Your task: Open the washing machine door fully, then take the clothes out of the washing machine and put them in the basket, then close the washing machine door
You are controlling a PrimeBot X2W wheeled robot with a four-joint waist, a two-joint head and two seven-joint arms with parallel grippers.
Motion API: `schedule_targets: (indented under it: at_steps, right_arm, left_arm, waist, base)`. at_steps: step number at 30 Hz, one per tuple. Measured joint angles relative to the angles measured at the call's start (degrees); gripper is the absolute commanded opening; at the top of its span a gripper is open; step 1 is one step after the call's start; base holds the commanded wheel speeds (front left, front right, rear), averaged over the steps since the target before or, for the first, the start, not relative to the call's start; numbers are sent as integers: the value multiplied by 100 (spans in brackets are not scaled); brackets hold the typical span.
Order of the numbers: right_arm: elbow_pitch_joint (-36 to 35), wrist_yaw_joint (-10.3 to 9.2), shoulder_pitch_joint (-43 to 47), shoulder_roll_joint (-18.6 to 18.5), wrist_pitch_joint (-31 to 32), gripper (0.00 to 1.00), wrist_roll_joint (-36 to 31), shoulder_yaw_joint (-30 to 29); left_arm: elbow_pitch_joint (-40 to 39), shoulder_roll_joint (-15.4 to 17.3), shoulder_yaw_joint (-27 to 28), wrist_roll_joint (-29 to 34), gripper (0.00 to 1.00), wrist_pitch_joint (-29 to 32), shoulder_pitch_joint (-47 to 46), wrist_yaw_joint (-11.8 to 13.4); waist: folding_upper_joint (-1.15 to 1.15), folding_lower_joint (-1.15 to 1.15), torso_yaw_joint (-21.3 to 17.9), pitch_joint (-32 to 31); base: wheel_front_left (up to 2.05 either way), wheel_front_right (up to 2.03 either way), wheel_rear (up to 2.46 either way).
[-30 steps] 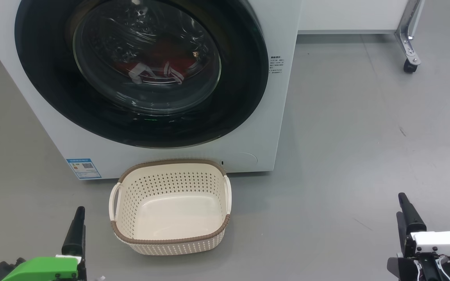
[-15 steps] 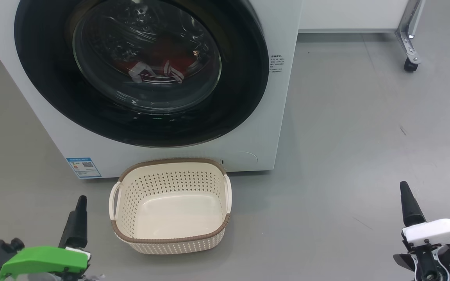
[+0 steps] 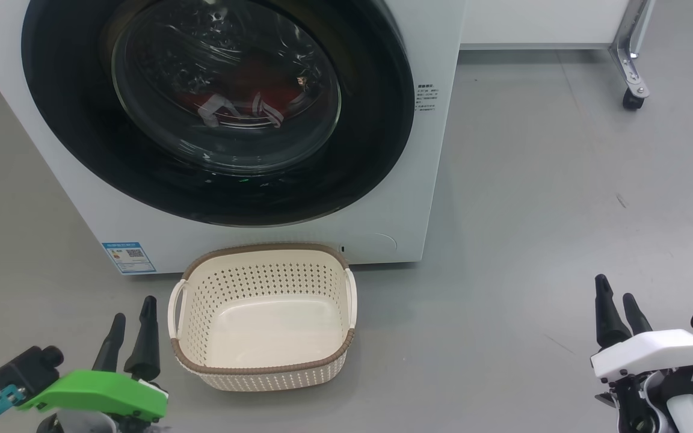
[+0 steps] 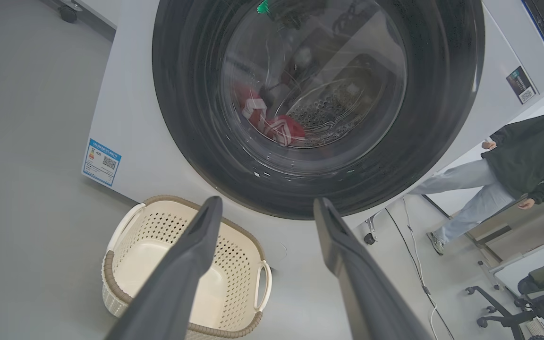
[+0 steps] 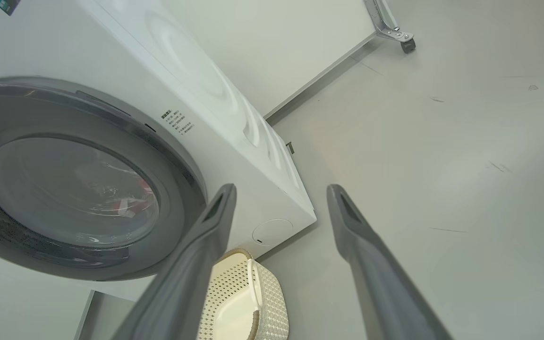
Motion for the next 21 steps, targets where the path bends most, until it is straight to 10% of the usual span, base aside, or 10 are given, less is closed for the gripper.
schedule_targets:
  at_steps: [21]
  right_arm:
    - [36,-209,0,-14,-359,100,-1545,558]
  left_arm:
    - [31,13,-543,1581,100,-377,-31,404]
  waist:
    - [0,0,12,20]
  base:
    - [0,0,0]
